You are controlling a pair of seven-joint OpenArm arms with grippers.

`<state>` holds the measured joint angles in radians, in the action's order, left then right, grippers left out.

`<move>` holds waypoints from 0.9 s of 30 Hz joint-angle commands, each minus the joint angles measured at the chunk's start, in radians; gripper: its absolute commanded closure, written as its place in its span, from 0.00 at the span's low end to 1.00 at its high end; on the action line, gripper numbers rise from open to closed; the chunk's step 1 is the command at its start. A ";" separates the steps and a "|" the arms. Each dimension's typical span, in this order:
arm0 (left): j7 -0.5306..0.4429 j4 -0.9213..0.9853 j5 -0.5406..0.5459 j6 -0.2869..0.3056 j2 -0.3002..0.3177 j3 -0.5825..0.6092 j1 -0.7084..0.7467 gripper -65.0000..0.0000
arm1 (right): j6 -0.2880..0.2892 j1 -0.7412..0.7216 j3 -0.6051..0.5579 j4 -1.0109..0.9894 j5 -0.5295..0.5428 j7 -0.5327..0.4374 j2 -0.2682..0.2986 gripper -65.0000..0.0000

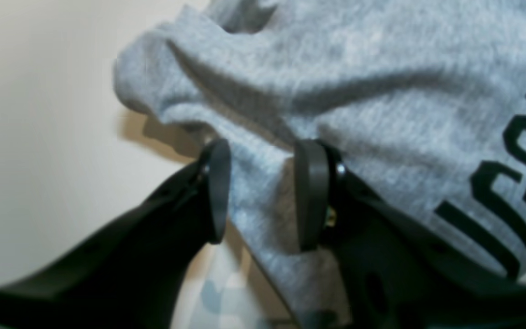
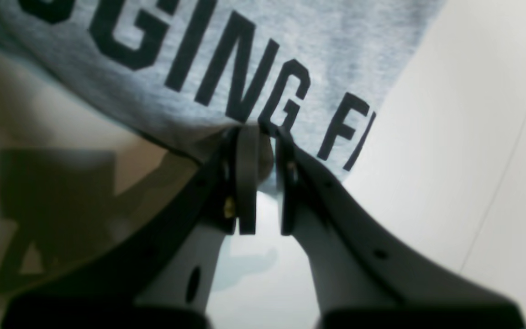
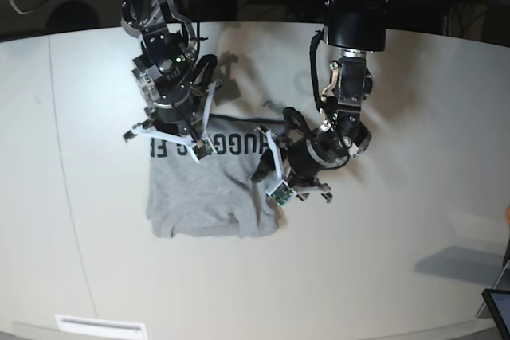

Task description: Fold the T-shirt properly

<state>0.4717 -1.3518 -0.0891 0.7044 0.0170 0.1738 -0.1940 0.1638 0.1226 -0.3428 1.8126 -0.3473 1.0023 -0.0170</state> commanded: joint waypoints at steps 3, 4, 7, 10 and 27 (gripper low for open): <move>-0.023 0.025 0.013 -0.006 0.019 0.000 -0.025 0.65 | -0.008 -0.011 0.001 0.013 -0.009 -0.017 -0.005 0.90; -0.023 0.031 0.013 -0.006 0.021 -0.001 -0.025 0.65 | -0.008 -0.010 0.001 0.011 -0.009 -0.017 -0.005 0.90; -0.023 0.022 0.016 -0.006 0.041 -0.007 -0.026 0.65 | -0.010 -0.002 0.001 0.016 -0.009 -0.018 -0.005 0.90; -0.023 -0.036 0.022 -0.006 0.057 -0.013 -0.026 0.65 | -0.013 -0.002 0.001 0.032 -0.012 -0.018 -0.005 0.90; -0.328 -0.441 0.024 -0.006 0.067 -0.208 0.261 0.65 | -0.013 0.164 0.198 0.091 0.133 -0.741 -0.011 0.90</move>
<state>0.1635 -1.7786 -0.0769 0.7025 0.0738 -0.0292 0.0803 0.1623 0.2977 -0.1490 1.8908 -0.2085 0.2852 -0.0261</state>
